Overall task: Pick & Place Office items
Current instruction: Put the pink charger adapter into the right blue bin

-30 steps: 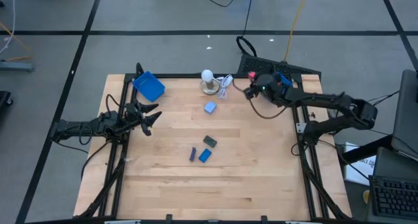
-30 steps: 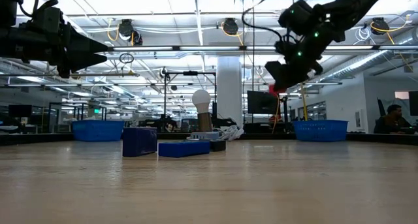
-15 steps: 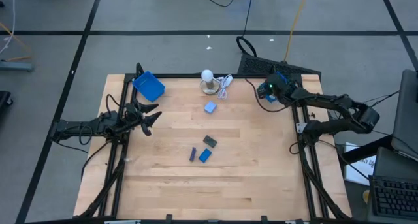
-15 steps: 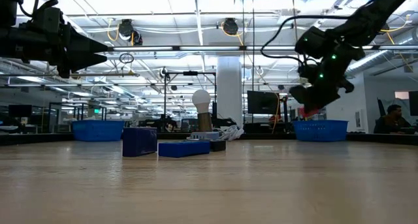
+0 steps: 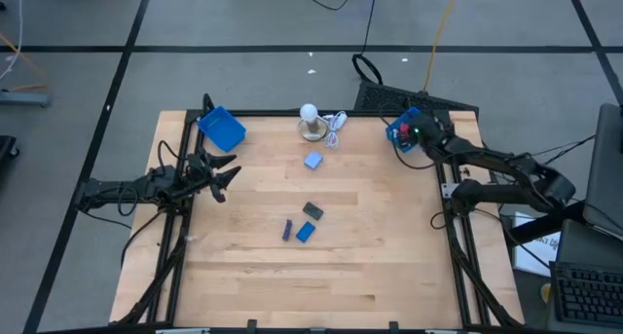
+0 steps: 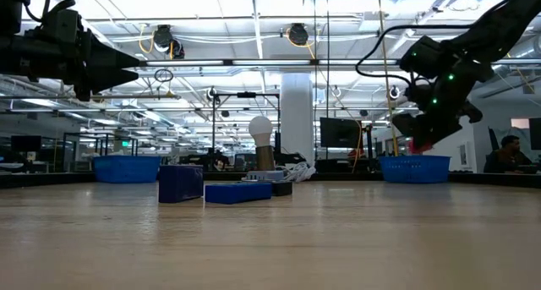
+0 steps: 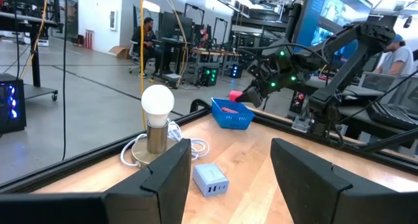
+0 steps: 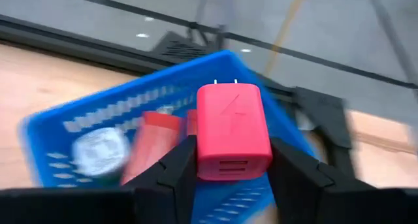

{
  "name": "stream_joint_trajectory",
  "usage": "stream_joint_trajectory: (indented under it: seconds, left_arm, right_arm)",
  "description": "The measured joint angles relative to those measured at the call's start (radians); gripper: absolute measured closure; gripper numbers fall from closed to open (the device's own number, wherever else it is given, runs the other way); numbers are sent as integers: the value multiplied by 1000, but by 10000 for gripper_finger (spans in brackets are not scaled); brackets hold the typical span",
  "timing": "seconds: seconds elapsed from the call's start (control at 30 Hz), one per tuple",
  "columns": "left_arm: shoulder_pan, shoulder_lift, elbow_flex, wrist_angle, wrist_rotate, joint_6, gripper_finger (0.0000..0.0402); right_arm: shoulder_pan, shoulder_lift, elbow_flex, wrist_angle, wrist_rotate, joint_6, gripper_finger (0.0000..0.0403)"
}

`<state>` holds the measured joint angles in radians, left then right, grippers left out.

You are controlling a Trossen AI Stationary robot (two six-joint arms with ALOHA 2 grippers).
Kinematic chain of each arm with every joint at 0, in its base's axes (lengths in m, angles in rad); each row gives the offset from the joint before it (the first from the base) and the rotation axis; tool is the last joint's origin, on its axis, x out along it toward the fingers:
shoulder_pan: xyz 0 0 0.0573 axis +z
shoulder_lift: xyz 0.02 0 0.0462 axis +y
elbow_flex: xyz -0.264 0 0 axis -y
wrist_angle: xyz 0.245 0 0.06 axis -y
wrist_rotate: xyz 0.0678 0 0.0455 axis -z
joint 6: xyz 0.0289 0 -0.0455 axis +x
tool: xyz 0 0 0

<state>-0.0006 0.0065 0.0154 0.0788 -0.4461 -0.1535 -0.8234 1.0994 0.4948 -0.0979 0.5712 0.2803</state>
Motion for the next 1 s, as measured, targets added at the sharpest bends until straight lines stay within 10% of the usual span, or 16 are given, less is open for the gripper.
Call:
stream_joint_trajectory:
  seconds: [1.0]
  left_arm:
    - [0,0,0,0,0,0,188]
  right_arm:
    - [-33,164,-3,207,-180,15,223]
